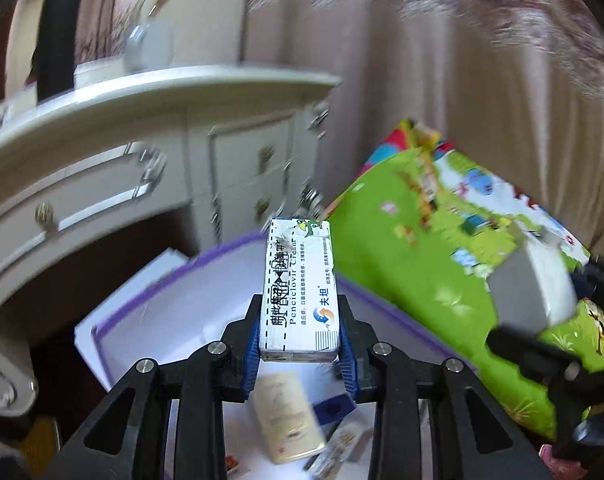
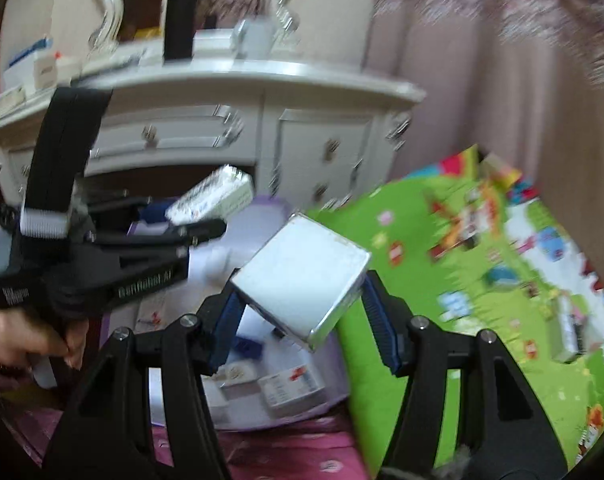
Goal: Organize rigid objects
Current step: 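Open both tools to drop the cream box and cube box into the storage box, then return to the mat and grasp the black barcode box with the right tool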
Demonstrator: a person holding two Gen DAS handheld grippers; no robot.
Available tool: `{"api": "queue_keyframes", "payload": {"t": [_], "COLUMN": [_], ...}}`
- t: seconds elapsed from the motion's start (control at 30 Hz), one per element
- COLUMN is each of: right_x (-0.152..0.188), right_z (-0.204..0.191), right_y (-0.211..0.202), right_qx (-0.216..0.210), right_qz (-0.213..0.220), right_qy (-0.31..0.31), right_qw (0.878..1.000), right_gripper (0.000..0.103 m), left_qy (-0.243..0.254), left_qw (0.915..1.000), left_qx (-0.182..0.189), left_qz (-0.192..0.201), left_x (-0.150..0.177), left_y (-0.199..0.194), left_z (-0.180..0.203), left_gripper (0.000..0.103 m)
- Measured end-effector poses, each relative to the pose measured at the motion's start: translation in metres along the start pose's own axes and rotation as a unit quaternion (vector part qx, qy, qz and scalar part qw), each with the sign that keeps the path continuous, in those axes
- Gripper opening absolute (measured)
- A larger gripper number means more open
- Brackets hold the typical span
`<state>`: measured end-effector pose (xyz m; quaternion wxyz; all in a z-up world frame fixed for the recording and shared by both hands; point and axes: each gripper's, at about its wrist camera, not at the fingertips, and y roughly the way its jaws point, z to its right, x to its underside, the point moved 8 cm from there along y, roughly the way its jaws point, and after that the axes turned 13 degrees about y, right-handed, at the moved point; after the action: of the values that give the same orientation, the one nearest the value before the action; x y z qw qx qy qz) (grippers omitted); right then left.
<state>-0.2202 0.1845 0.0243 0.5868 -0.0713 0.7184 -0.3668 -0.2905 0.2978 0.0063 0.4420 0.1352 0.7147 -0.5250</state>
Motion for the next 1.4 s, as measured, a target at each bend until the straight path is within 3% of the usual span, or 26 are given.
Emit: {"api": "queue_keyframes", "payload": {"t": [0.17,0.27,0.33,0.37,0.43,0.53,0.63,0.67,0.73,0.77,0.83,0.87,0.97,1.1,1.17,1.23,1.33,1.4], "right_x": [0.037,0.059,0.074,0.082,0.093,0.090,0.069,0.064,0.059,0.056,0.047,0.044,0.046,0.073,0.105,0.140,0.184,0.204], "right_z": [-0.010,-0.014,-0.019,-0.020,-0.014,0.010,0.045,0.061,0.098,0.115,0.142,0.156,0.214,0.302,0.349,0.381,0.416,0.428], "right_y": [0.050,0.072,0.088,0.095,0.105,0.105,0.086,0.075,0.058,0.045,0.014,0.000,-0.042,-0.082,-0.107,-0.129,-0.149,-0.158], "right_qx": [-0.018,-0.044,-0.066,-0.072,-0.077,-0.085,-0.114,-0.130,-0.080,-0.076,-0.116,-0.108,-0.033,0.103,0.182,0.236,0.288,0.307], "right_qz": [-0.092,-0.139,-0.174,-0.192,-0.216,-0.206,-0.165,-0.149,-0.118,-0.097,-0.059,-0.040,0.016,0.028,0.023,0.011,-0.019,-0.028], "right_qy": [-0.007,-0.001,-0.005,-0.007,0.007,0.070,0.144,0.178,0.213,0.232,0.267,0.278,0.304,0.346,0.371,0.395,0.422,0.431], "right_qw": [0.996,0.989,0.983,0.979,0.973,0.972,0.969,0.964,0.967,0.965,0.955,0.954,0.952,0.932,0.910,0.888,0.860,0.848], "right_gripper": [0.062,0.062,0.063,0.069,0.078,0.079,0.080,0.086,0.090,0.090,0.090,0.091,0.097,0.097,0.097,0.097,0.097,0.097], "left_qy": [-0.020,-0.022,-0.022,-0.033,-0.058,-0.039,-0.008,0.010,0.049,0.059,0.077,0.090,0.144,0.200,0.232,0.264,0.302,0.308], "left_qw": [0.9970,0.9892,0.9773,0.9690,0.9638,0.9630,0.9704,0.9725,0.9743,0.9750,0.9773,0.9788,0.9767,0.9691,0.9605,0.9503,0.9368,0.9312], "left_qx": [0.000,-0.018,-0.041,-0.056,-0.073,-0.101,-0.069,-0.058,-0.019,-0.005,0.017,0.022,0.037,0.081,0.109,0.123,0.142,0.165], "left_qz": [-0.075,-0.144,-0.207,-0.238,-0.250,-0.247,-0.231,-0.226,-0.219,-0.214,-0.197,-0.183,-0.155,-0.120,-0.109,-0.108,-0.104,-0.104], "left_x": [0.028,0.049,0.066,0.074,0.076,0.062,0.040,0.032,0.019,0.013,-0.002,-0.011,-0.040,-0.069,-0.071,-0.065,-0.052,-0.043], "left_y": [0.034,0.057,0.071,0.077,0.080,0.080,0.082,0.082,0.083,0.082,0.077,0.074,0.074,0.072,0.072,0.077,0.086,0.095], "left_z": [-0.023,-0.033,-0.039,-0.044,-0.047,-0.035,0.005,0.025,0.068,0.084,0.116,0.135,0.190,0.267,0.312,0.344,0.387,0.408], "left_gripper": [0.034,0.035,0.044,0.055,0.067,0.083,0.084,0.085,0.087,0.087,0.093,0.103,0.103,0.103,0.103,0.103,0.103,0.103]}}
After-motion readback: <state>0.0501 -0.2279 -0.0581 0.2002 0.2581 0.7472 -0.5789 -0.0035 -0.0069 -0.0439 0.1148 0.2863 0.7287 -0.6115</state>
